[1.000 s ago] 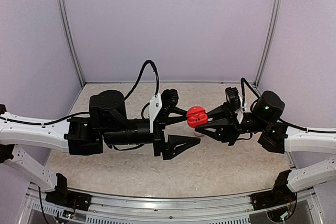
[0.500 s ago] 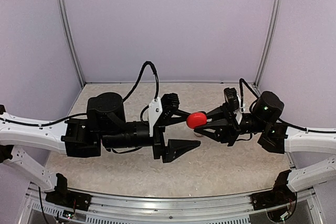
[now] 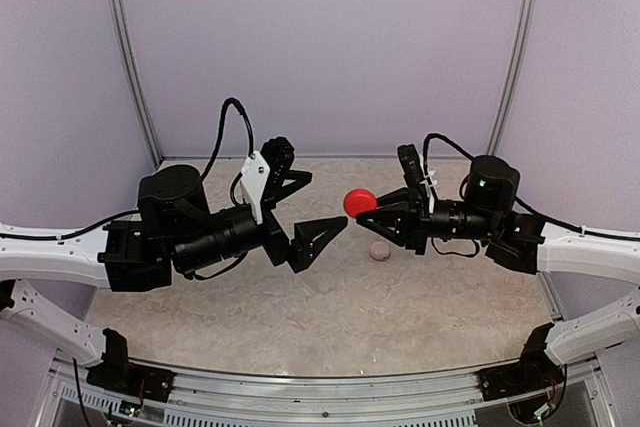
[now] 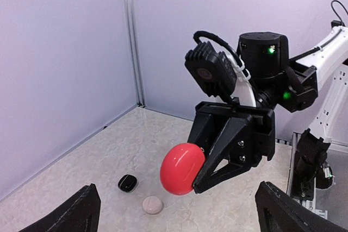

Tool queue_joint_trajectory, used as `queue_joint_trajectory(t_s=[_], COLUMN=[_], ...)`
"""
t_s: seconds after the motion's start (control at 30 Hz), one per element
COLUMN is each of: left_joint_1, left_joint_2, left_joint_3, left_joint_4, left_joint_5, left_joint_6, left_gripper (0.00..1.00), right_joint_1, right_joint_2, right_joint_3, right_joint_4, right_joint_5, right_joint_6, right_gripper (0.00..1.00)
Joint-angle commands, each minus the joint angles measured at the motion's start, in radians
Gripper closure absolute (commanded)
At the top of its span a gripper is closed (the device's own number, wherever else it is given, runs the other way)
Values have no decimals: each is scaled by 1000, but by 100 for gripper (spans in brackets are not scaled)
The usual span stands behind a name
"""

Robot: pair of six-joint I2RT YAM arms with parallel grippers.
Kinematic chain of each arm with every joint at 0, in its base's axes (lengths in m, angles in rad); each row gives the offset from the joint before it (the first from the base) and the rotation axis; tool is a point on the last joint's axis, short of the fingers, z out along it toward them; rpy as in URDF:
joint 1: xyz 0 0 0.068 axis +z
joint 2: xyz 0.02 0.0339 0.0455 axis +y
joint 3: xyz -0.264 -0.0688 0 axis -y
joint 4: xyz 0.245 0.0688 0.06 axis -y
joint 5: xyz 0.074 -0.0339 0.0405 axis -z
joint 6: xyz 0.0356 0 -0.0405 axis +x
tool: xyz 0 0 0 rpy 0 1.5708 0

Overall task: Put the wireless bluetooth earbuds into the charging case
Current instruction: Place the charging case with the earbuds at the center of the board.

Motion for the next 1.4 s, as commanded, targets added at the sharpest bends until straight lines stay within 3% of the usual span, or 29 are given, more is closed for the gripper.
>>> queue_joint_trajectory(t_s=[0.0, 0.23, 0.53, 1.03, 1.37], left_joint_1=[58, 115, 171, 255, 298], left_joint_2=[-53, -93, -146, -220, -209], left_joint_3=[-50, -94, -143, -190, -177], left_joint_4=[31, 18, -30, -74, -104], left_joint_5=[-104, -187, -175, -135, -124], left_joint_6=[-120, -205, -288, -331, -352], left_gripper=[1, 1, 1, 1, 1], right_joint_1=[-28, -72, -140, -215, -222], right_joint_2=[105, 341, 652, 872, 798], right_joint_3=[59, 182, 322, 415, 397], right_joint_4=[-148, -237, -276, -287, -318], right_joint_5=[83, 193, 173, 134, 169], right_joint_6=[53, 56, 38, 41, 24], right_gripper=[92, 90, 90, 78, 45])
